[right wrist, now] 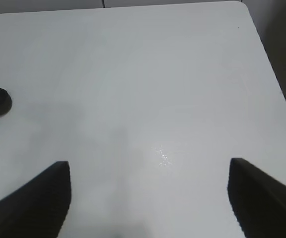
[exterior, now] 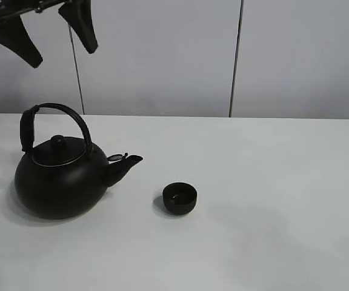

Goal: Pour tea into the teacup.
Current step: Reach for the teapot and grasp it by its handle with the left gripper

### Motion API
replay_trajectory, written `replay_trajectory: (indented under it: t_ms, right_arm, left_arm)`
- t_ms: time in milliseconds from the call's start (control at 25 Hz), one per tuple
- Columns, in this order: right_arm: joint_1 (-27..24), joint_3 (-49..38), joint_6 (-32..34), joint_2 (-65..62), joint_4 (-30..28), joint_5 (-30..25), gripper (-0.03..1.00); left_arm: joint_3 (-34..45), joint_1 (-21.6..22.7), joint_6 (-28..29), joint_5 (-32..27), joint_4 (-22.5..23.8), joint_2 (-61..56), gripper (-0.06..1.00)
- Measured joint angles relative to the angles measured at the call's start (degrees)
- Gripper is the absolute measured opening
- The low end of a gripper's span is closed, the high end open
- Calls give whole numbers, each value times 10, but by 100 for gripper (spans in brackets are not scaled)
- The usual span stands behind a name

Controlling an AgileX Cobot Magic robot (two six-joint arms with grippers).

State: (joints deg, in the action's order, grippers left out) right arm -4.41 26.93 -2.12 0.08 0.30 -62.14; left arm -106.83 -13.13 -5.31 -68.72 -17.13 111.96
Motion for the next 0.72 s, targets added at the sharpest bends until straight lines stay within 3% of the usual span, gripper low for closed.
replay_trajectory:
  t_ms: [160,320,440,720]
  right_arm:
    - [0,0,0,0,0,0,59]
    - [0,0,1,0,2,0,59]
    - [0,0,1,0,2,0,59]
    - [0,0,1,0,2,0,59]
  left_arm:
    - [2,-1,-47,46,24,-83,69]
    - [81,-12,-88,155,51,-195,69]
    - [237,-24,-117,315,56,-282,69]
    - [680,-41,-129,825,56,-423,69]
